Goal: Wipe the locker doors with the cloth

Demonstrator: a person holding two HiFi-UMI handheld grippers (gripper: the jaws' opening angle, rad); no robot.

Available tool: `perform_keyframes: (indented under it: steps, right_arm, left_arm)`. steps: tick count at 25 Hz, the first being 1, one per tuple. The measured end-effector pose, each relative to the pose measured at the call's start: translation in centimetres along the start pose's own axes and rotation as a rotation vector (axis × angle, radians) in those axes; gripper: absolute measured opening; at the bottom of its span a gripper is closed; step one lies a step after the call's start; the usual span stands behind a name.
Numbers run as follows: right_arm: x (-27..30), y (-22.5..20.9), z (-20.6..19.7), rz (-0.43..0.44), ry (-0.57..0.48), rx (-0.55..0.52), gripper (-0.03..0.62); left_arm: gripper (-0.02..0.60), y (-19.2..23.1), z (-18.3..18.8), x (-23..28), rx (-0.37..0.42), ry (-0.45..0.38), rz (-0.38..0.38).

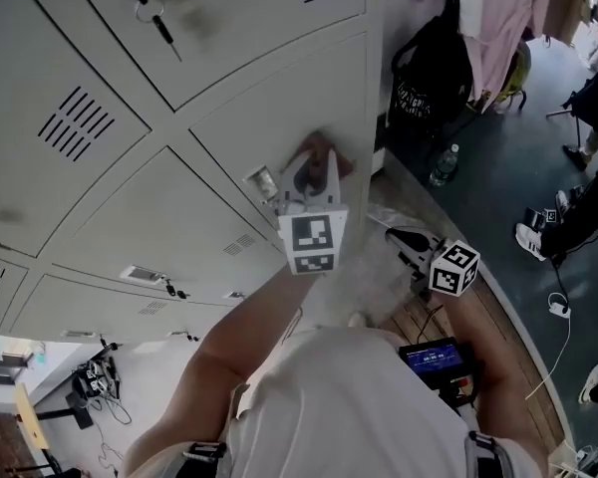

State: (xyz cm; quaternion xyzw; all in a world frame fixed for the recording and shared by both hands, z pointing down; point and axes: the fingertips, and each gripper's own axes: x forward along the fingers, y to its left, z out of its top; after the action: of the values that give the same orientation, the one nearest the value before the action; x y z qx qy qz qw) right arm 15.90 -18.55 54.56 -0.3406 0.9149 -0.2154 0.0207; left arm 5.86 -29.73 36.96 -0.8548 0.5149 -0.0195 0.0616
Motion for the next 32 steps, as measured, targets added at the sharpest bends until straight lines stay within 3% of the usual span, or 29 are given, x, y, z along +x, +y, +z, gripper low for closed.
perform_keyframes:
  steps: [7, 12, 18, 27, 32]
  right_arm:
    - [-1.8, -1.3, 0.3, -0.038, -0.027, 0.011, 0.017]
    - [-2.7, -2.3, 0.5, -0.059, -0.041, 0.020, 0.017]
    - [-2.0, -2.5, 0.7, -0.041, -0.036, 0.024, 0.017]
    - [2.1, -1.3, 0.8, 0.046, 0.022, 0.007, 0.017]
    - [5.1, 0.0, 0.8, 0.106, 0.053, -0.014, 0.017]
  left_arm:
    - [0.038, -4.9, -0.7, 6.1, -0.008, 0.063, -0.108]
    - [0.038, -6.4, 1.7, 8.5, -0.044, 0.021, -0.128]
    - [0.037, -2.3, 5.1, 3.9, -0.158, -0.135, -0.030]
    - [0.038, 6.3, 6.0, -7.4, -0.314, -0.209, 0.118]
    - [0.038, 10.4, 7.4, -12.5, -0.313, -0.256, 0.209]
